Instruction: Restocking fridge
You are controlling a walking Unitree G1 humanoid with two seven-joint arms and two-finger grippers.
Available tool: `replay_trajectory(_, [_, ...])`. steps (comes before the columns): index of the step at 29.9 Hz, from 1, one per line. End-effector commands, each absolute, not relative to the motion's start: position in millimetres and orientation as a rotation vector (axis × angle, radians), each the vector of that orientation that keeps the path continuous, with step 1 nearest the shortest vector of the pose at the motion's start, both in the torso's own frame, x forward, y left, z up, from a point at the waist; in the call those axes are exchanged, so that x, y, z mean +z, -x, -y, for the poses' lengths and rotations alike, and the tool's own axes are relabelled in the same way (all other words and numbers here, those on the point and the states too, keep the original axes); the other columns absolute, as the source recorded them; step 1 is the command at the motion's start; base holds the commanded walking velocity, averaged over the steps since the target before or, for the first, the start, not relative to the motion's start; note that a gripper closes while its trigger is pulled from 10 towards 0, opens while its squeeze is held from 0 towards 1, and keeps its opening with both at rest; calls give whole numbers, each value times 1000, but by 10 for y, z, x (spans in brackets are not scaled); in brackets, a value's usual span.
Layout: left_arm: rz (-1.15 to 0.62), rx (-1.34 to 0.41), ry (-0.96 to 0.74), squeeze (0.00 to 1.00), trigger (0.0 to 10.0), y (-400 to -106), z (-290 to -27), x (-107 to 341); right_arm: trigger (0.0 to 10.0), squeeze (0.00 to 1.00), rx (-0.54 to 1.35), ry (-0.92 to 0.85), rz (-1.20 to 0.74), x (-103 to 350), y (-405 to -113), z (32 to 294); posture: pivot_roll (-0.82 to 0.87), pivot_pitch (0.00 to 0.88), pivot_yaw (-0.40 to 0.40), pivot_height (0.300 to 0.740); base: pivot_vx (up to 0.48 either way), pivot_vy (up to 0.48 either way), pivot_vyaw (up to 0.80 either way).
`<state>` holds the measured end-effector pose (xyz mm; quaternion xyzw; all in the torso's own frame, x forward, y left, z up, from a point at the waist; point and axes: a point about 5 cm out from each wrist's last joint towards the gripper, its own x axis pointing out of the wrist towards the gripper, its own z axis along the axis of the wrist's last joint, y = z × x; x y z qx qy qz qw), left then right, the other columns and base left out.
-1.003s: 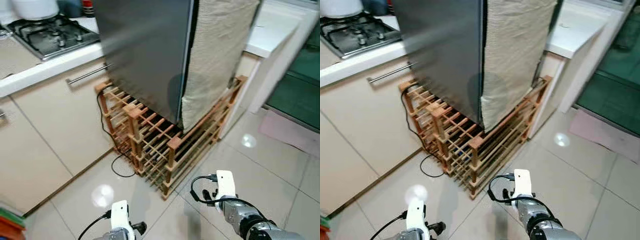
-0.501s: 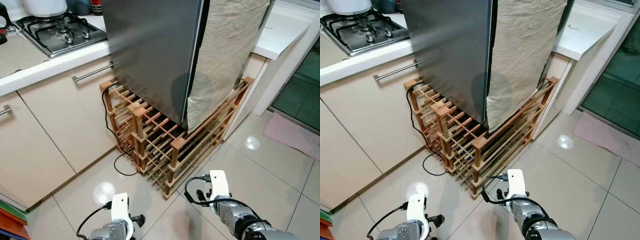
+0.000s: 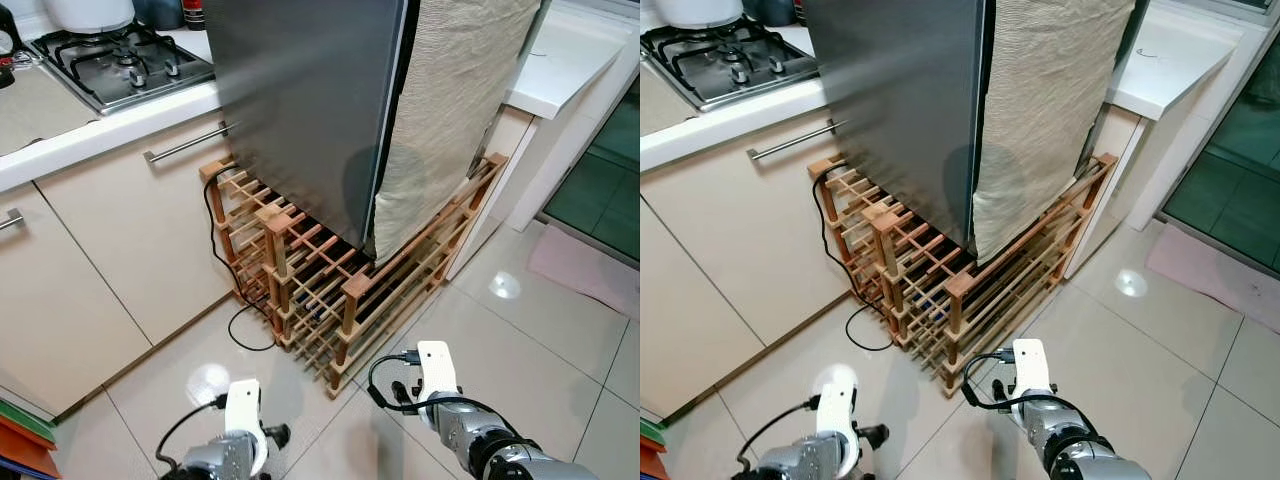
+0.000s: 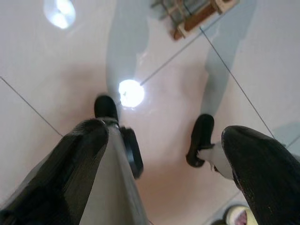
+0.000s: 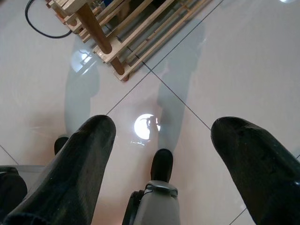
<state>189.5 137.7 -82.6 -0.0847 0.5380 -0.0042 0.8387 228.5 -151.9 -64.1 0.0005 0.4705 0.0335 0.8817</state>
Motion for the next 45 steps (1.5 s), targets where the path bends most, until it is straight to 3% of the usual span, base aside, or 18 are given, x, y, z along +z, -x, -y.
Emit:
replay_trajectory(1, [-1004, -15, 2, 0, 10000, -2448, -1620, -524, 10000, 0, 74, 9, -966, -624, -2313, 1508, 15, 0, -16, 727, 0, 0, 0])
replay_trajectory(10, [-1028, 4, -23, 0, 10000, -2358, -1713, -579, 10000, 0, 84, 19, -975, -636, -2291, 1528, 20, 0, -29, 727, 0, 0, 0])
replay_trajectory(45, [-1024, -26, 35, 0, 10000, -2394, -1597, -564, 10000, 0, 52, -33, -985, -645, -2278, 1534, 2, 0, -10, 727, 0, 0, 0])
